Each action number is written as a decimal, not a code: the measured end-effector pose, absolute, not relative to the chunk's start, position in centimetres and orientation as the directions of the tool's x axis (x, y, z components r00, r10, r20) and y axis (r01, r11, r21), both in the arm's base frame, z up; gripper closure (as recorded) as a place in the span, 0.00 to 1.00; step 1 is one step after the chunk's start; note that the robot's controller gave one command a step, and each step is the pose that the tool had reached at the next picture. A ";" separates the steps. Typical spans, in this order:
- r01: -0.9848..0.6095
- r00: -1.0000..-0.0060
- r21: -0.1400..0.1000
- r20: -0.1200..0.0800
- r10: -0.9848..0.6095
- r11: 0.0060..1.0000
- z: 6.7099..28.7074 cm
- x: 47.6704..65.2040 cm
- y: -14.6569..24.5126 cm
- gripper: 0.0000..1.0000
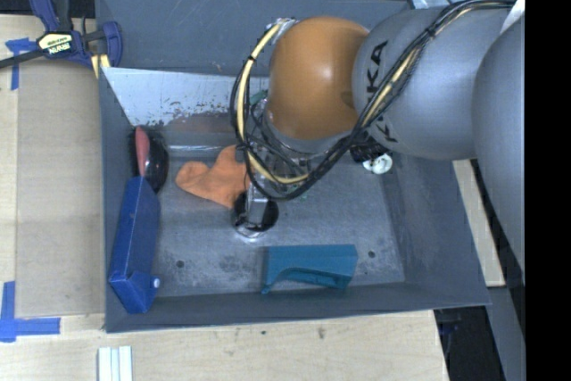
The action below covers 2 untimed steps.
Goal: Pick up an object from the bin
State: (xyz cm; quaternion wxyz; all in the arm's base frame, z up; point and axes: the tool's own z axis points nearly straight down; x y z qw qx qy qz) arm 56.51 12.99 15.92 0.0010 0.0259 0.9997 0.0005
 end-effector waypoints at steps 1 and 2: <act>0.003 -1.000 0.001 -0.002 0.003 1.000 9.3 57.8 14.9 1.00; 0.003 -1.000 0.001 -0.002 0.003 1.000 9.3 57.8 14.9 1.00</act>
Offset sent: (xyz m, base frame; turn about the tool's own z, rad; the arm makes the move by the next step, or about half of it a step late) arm 0.0000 0.0000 0.0000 0.0000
